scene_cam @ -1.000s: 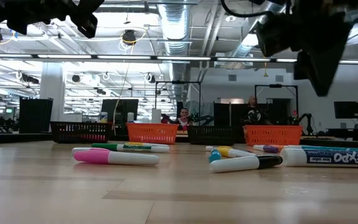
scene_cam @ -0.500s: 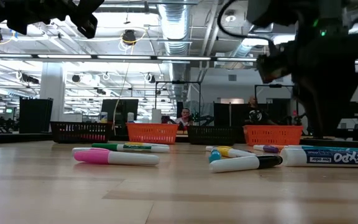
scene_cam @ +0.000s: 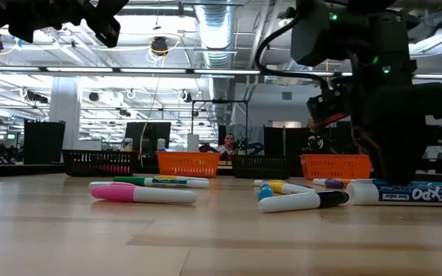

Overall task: Pick & Place Markers
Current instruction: Put the large light blue marker pen into the left orange bin

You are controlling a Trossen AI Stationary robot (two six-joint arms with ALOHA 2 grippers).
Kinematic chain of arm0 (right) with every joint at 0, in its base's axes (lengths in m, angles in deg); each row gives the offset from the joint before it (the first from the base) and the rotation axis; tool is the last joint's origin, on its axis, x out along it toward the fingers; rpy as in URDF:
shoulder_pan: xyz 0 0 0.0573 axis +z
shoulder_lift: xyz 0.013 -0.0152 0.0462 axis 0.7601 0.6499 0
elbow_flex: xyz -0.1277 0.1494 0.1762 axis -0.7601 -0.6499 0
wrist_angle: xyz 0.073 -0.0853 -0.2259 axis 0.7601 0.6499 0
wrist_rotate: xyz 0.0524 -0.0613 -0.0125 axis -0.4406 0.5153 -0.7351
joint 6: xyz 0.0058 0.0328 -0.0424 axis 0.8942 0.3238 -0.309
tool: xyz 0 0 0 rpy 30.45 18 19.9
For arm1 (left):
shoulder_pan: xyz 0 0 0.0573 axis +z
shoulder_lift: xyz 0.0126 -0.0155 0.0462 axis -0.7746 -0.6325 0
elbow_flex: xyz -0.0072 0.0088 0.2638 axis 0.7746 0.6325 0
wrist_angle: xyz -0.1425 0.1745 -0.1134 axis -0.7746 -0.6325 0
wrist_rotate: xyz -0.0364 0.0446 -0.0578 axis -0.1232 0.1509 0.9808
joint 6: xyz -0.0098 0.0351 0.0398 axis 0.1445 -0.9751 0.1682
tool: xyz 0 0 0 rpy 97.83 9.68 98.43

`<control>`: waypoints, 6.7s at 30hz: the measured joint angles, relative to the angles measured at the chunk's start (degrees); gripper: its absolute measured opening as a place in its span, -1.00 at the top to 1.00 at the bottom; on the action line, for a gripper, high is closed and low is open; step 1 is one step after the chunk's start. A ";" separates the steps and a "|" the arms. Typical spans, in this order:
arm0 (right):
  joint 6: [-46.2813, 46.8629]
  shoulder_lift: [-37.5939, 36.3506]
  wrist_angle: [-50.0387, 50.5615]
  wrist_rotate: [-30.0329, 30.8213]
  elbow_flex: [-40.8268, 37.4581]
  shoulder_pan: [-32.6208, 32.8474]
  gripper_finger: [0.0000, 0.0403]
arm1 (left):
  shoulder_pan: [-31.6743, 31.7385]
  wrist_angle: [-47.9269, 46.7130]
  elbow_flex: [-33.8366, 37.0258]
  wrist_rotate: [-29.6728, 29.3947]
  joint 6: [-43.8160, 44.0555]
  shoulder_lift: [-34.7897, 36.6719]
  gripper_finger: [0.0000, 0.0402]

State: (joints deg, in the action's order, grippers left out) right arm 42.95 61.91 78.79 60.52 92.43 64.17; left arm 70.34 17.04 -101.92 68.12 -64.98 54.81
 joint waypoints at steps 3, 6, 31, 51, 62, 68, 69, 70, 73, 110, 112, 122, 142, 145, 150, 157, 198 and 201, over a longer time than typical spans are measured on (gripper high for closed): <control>0.05 -0.02 -0.03 -0.21 -0.09 -0.60 0.00 | -0.15 0.02 0.00 -0.01 0.00 -0.01 0.08; 0.03 -0.02 0.20 -0.42 -0.11 -0.85 0.09 | -0.22 0.02 0.00 0.00 0.00 0.00 0.08; -0.62 -3.88 -1.01 -0.45 -0.81 -3.08 0.76 | -0.24 0.19 0.00 -0.02 -0.02 -0.01 0.08; -4.16 -27.79 -28.33 0.31 -0.39 -15.48 0.76 | -0.26 2.22 0.00 -1.51 -0.03 0.00 0.08; -7.69 -27.13 -56.24 -6.76 -0.33 -23.22 0.76 | -0.52 12.73 0.00 -6.82 2.56 -7.44 0.08; -8.81 -20.84 -66.59 -10.45 1.75 -25.58 0.76 | -0.48 18.94 0.03 -7.84 4.65 -15.48 0.08; -9.05 -19.57 -67.50 -11.26 2.60 -25.79 0.76 | -0.44 20.48 0.02 -9.04 5.81 -16.80 0.08; -9.11 -18.31 -68.09 -12.08 3.57 -25.89 0.76 | -0.44 21.65 0.02 -10.34 6.99 -17.83 0.08; -10.16 -14.35 -69.10 -14.18 6.86 -26.16 0.76 | -0.40 25.54 0.02 -12.33 8.81 -20.84 0.08; -12.06 -2.12 -67.76 -20.03 19.41 -27.95 0.76 | -0.57 28.02 -8.75 -13.40 8.99 -35.38 0.09; -12.14 -2.12 -67.51 -20.10 19.41 -27.95 0.76 | -0.23 27.77 -8.76 -13.42 10.18 -35.78 0.12; -13.09 -2.23 -65.92 -21.68 19.45 -28.74 0.76 | 0.09 25.22 -8.79 -13.44 11.04 -32.39 0.31; -11.95 -2.21 -65.94 -23.28 19.39 -29.80 0.44 | 0.60 22.22 -8.79 -13.56 11.29 -32.35 0.69; -11.96 -2.29 -66.10 -28.20 19.37 -31.05 0.25 | 1.62 20.10 -8.83 -13.35 10.76 -32.33 0.69; -10.49 -3.33 -62.07 -37.52 19.34 -34.83 0.03 | 3.81 16.34 -8.82 -13.83 9.35 -32.32 0.69; -20.50 -6.77 -42.42 -38.00 19.19 -38.92 -0.05 | 6.04 10.93 -8.81 -13.81 5.34 -32.22 0.69; -14.35 -52.34 -63.96 -0.51 -27.52 -36.57 0.16 | 21.66 -39.25 -49.52 -20.29 -36.78 -69.88 0.67; -14.17 -52.54 -64.02 -0.46 -27.52 -36.57 0.15 | 22.40 -42.68 -52.04 -20.45 -39.44 -72.66 0.67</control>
State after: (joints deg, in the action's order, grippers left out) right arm 28.77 9.37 14.77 60.05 64.91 27.60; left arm 92.74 -25.64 -153.95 47.67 -104.42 -17.85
